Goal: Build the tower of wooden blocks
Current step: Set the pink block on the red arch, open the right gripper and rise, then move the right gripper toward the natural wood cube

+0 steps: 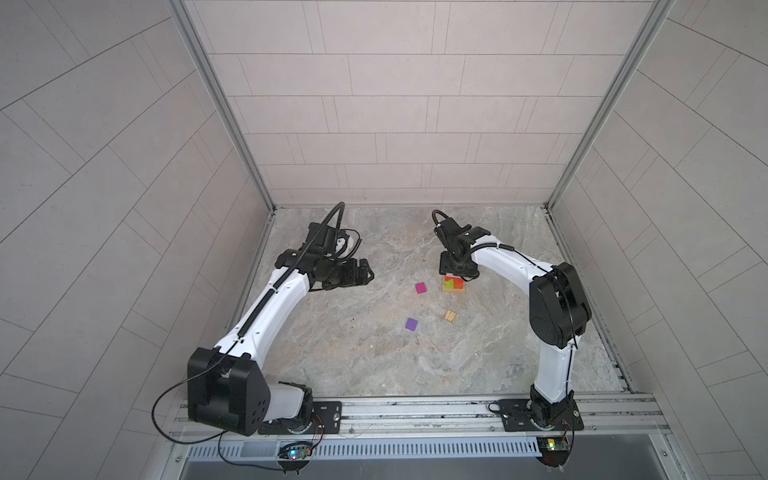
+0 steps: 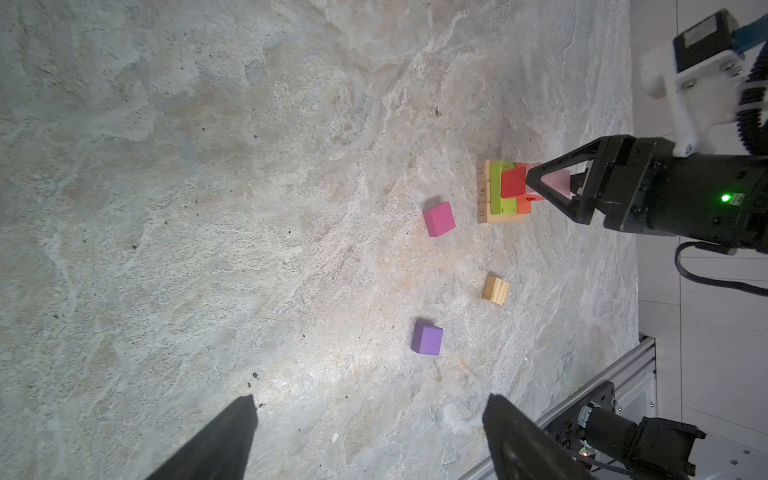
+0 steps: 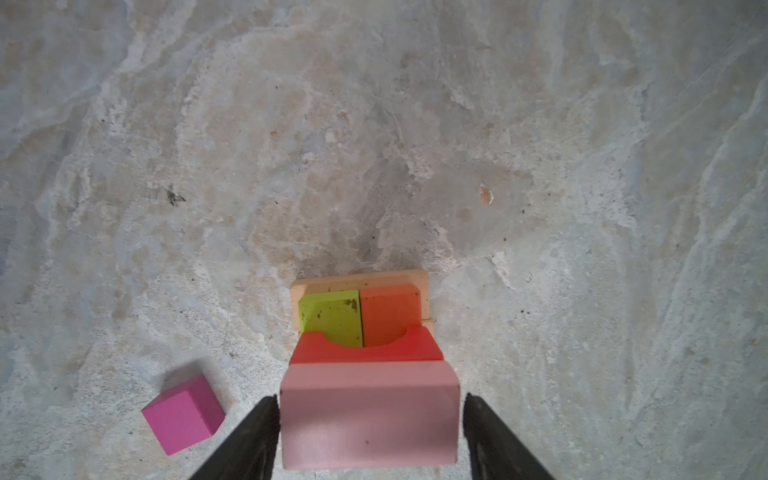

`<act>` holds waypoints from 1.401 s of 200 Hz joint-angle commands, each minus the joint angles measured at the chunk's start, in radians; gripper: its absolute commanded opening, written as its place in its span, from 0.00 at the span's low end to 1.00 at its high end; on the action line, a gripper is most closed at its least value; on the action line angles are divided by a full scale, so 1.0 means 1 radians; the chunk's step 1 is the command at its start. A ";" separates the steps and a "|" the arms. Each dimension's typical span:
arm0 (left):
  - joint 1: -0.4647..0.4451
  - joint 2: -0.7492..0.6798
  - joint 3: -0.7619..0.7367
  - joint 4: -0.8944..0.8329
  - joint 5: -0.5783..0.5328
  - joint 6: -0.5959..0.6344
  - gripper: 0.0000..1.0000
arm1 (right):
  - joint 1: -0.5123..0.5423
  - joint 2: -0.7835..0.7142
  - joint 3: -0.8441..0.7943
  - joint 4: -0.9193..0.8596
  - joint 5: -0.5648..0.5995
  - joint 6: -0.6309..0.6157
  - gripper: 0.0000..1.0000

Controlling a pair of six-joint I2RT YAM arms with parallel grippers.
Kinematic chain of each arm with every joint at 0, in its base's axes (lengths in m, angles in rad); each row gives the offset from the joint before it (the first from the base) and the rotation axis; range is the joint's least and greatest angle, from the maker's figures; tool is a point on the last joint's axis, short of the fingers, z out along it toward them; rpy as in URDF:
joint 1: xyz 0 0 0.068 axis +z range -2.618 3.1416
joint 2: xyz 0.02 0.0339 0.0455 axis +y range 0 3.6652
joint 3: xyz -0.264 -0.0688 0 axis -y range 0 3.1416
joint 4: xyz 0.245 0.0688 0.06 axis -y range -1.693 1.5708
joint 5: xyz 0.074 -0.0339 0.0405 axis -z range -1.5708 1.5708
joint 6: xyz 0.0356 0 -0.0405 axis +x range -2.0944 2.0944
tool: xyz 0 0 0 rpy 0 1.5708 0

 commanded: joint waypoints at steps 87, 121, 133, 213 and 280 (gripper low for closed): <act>0.005 0.016 -0.013 0.012 0.008 -0.004 0.92 | 0.003 -0.151 -0.055 -0.045 0.019 -0.111 0.88; 0.005 0.030 -0.011 0.015 0.037 -0.008 0.92 | 0.009 -0.250 -0.126 -0.079 0.011 -0.181 0.86; 0.005 0.031 -0.011 0.017 0.042 -0.008 0.92 | 0.011 -0.285 -0.164 -0.081 -0.009 -0.186 0.84; 0.004 0.021 -0.019 0.026 0.047 -0.014 0.92 | 0.050 -0.463 -0.421 -0.051 -0.057 -0.141 0.71; 0.005 0.026 -0.021 0.030 0.047 -0.017 0.92 | 0.156 -0.444 -0.578 0.158 -0.066 0.106 0.71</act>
